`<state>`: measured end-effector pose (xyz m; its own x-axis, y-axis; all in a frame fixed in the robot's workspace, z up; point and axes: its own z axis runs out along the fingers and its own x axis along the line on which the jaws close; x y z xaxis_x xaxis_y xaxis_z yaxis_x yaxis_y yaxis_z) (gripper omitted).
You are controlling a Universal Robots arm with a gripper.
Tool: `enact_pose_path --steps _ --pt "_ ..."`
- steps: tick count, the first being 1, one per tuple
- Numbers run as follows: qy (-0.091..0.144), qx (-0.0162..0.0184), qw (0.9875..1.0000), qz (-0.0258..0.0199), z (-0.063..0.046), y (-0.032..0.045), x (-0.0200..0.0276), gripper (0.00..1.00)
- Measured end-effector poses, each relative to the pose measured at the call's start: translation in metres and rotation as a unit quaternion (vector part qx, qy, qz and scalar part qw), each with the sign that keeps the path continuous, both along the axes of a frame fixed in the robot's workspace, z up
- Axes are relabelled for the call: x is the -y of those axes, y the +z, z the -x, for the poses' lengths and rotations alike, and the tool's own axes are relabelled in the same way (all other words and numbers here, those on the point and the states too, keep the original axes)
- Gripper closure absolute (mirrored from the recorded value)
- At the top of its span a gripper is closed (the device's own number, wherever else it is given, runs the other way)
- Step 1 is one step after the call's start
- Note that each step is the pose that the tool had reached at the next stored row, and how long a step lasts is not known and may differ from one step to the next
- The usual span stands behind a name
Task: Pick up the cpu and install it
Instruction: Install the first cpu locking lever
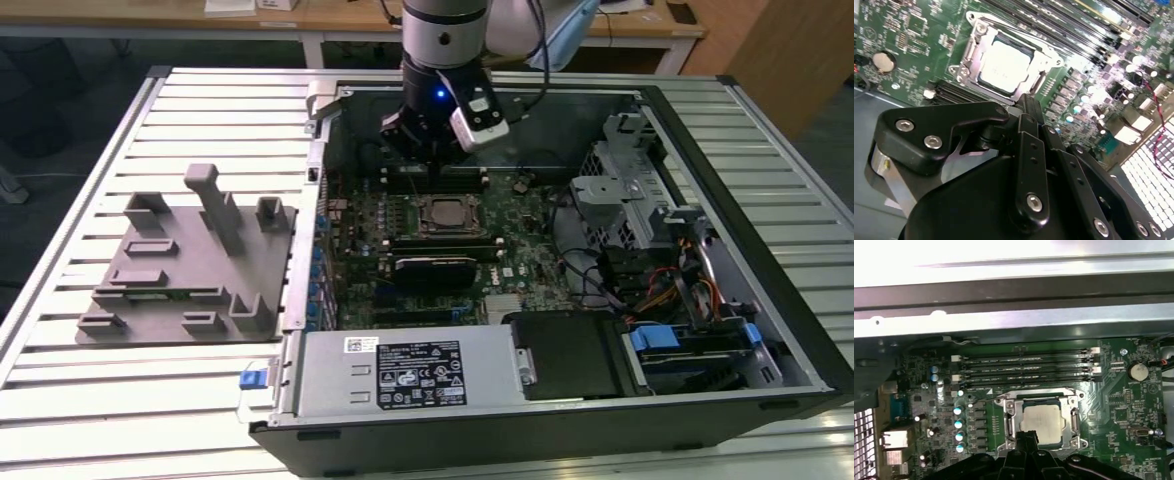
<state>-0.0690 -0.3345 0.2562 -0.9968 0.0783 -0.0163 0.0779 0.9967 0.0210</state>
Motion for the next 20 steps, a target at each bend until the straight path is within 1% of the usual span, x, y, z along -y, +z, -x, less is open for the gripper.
enact_pose_path --steps 10,13,17,18,19,20 --pt "0.000 0.0000 1.0000 -0.0031 0.021 0.0000 0.0005 0.89" --pt "0.000 0.0000 1.0000 -0.0048 0.027 0.0000 0.0006 0.89" --pt "0.000 0.0000 1.0000 -0.0083 0.034 -0.0001 0.0007 0.89" --pt "0.000 0.0000 0.9999 -0.0102 0.035 -0.0001 0.0008 0.89" --pt "0.000 0.0000 0.9999 -0.0142 0.036 -0.0001 0.0010 0.89" --pt "0.000 0.0001 0.9998 -0.0193 0.037 -0.0002 0.0010 0.89"
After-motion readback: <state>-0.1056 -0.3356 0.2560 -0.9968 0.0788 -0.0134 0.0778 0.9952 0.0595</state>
